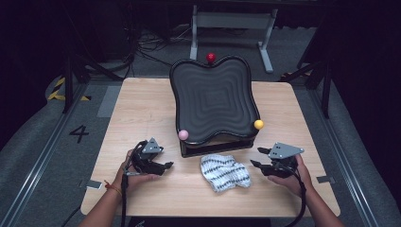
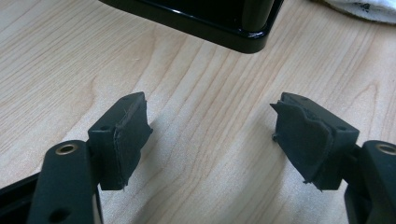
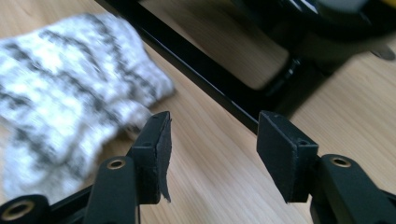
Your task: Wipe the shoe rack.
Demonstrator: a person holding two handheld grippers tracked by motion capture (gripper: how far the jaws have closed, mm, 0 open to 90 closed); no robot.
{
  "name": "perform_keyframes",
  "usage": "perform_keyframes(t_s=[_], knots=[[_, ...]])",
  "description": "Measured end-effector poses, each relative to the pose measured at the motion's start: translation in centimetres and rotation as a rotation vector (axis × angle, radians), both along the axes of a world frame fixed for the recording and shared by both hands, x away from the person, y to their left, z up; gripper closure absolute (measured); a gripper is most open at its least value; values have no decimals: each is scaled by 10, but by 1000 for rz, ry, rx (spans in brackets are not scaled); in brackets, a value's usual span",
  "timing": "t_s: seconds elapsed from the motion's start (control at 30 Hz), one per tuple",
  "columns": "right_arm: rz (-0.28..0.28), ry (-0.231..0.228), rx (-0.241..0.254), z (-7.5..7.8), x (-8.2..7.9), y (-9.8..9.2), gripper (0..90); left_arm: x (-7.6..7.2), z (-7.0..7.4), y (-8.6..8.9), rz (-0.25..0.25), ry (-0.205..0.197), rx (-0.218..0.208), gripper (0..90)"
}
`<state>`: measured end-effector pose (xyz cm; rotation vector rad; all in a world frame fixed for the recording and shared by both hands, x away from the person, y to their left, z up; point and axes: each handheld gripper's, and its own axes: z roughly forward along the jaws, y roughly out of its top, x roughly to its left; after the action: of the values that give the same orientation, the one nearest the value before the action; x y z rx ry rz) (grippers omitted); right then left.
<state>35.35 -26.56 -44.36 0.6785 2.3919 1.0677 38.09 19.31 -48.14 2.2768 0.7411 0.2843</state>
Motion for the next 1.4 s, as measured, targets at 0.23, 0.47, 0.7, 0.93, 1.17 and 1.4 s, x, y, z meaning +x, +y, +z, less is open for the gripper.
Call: perform_keyframes(t_s=[0.23, 0.47, 0.7, 0.93, 1.17, 1.4], knots=[[-69, 18, 0, -9, 0, -21, 442, 0, 0, 0, 0, 0, 0, 263], [-130, 27, 0, -15, 1, -40, 426, 0, 0, 0, 0, 0, 0, 263], [-181, 60, 21, -24, 1, -56, 399, -1, 0, 0, 5, 3, -5, 264], [-228, 87, 57, -28, -1, -69, 385, -4, 0, 2, 0, -1, -5, 264], [-259, 109, 82, -33, -5, -79, 362, -16, 0, 9, -9, -3, -3, 264], [-280, 138, 95, -38, -9, -86, 338, -31, 0, 23, 4, -1, -3, 260]])
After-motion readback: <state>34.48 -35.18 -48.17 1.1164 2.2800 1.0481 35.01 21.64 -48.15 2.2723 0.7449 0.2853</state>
